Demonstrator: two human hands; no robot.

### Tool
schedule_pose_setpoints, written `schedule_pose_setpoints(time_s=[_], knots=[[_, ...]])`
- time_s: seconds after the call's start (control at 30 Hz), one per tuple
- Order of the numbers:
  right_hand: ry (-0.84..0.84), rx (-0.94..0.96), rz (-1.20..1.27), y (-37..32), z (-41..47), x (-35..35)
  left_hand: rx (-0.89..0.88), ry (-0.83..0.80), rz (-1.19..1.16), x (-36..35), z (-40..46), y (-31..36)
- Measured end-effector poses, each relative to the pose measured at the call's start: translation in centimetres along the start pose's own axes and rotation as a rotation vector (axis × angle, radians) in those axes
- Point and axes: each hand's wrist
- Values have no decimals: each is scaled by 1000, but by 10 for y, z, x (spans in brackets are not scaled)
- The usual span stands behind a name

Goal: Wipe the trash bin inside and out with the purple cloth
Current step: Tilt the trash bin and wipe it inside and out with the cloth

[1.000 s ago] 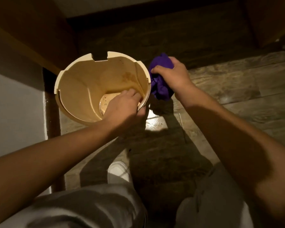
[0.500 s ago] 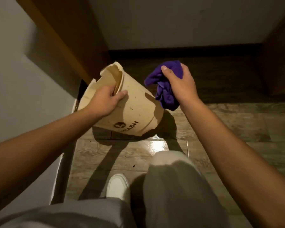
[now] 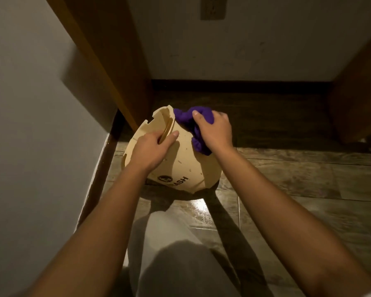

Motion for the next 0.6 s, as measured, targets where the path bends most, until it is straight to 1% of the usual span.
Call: schedule_pose_setpoints(time_s=[0.1, 0.2, 0.23, 0.33, 0.43, 0.5, 0.53, 0.6], knots=[[-23, 23, -46, 12, -19, -17, 47, 64, -85, 0, 9, 6], [-17, 151, -172, 13, -37, -30, 73, 106, -124, 0, 18, 5], [-3, 171, -172, 10, -38, -31, 80, 100, -146, 0, 19, 4], [15, 239, -28, -11, -33, -31, 85, 101, -185, -3, 20, 6], [-50, 329, 11, -34, -30, -48, 164, 143, -290, 0, 27, 6], [-80, 321, 3, -35, -36, -68, 204, 163, -341, 4, 34, 0], [-69, 315, -10, -30, -41, -77, 216, 173, -350, 5, 36, -4], [36, 333, -82, -15, -50, -91, 199, 175, -335, 4, 37, -12]])
Point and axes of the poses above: each hand's wrist, its own z-axis towards the middle knuckle, its own x-axis out of the back of the hand, y = z × x, and after that the axes turned 5 degrees about x, right-handed
